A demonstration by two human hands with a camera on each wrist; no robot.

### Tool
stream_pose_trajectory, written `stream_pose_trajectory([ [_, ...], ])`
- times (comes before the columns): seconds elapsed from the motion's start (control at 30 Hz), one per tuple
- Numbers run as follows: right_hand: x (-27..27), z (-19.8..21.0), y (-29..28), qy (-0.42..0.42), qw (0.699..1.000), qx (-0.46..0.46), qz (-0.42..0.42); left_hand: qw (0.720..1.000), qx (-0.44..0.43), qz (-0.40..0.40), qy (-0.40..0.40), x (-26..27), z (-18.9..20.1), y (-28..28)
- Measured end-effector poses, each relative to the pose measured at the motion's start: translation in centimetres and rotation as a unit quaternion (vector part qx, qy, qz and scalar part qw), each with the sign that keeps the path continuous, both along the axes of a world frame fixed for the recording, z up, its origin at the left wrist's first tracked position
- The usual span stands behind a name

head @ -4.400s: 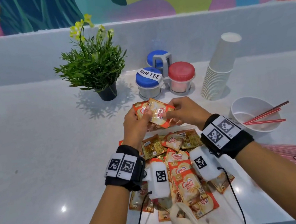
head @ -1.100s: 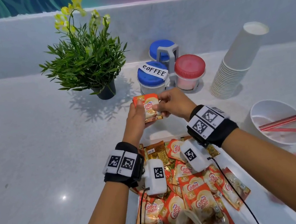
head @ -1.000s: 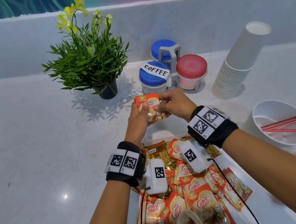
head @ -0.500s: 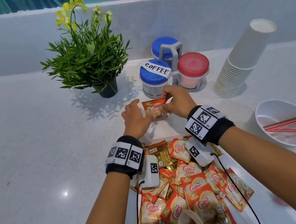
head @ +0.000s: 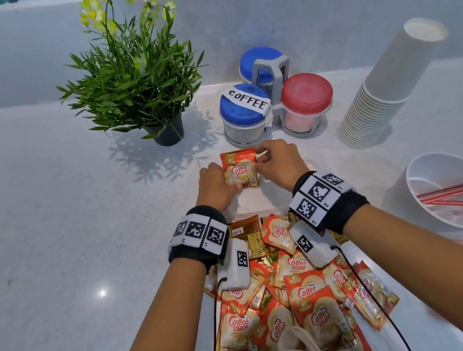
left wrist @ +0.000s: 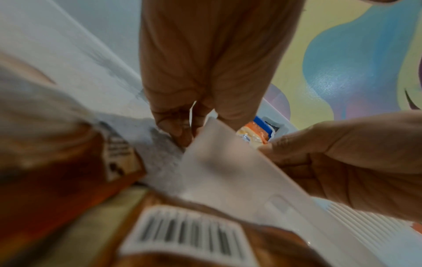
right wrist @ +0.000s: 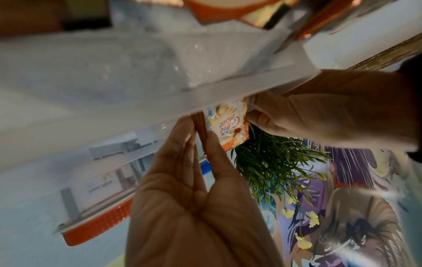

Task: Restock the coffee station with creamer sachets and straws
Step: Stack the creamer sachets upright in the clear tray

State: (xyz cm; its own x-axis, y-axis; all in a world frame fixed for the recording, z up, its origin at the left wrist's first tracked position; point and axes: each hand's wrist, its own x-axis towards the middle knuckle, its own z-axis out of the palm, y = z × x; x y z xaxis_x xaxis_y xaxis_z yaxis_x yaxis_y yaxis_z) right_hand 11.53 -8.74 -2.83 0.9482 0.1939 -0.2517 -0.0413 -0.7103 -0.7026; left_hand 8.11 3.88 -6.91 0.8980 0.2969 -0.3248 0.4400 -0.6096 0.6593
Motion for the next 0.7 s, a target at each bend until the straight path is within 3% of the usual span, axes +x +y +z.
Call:
stream_pose_trajectory([
  [0.37, -0.6, -0.2, -0.4, 0.021, 0.999, -0.006, 0.032, 1.0, -0.014, -0.007, 0.022, -0.3, 0.8, -0.3],
  [0.57, -1.4, 1.6, -1.5, -0.046, 0.997, -0.018, 0.054, 0.999, -0.045, -0.013, 0.014, -2.0, 2.5, 0.6],
  [0.7, -3.4, 3.0, -1.5, -0.082, 0.99, -0.009, 0.115, 0.997, -0.076, 0.019, -0.003, -4.1, 3.7, 1.0],
])
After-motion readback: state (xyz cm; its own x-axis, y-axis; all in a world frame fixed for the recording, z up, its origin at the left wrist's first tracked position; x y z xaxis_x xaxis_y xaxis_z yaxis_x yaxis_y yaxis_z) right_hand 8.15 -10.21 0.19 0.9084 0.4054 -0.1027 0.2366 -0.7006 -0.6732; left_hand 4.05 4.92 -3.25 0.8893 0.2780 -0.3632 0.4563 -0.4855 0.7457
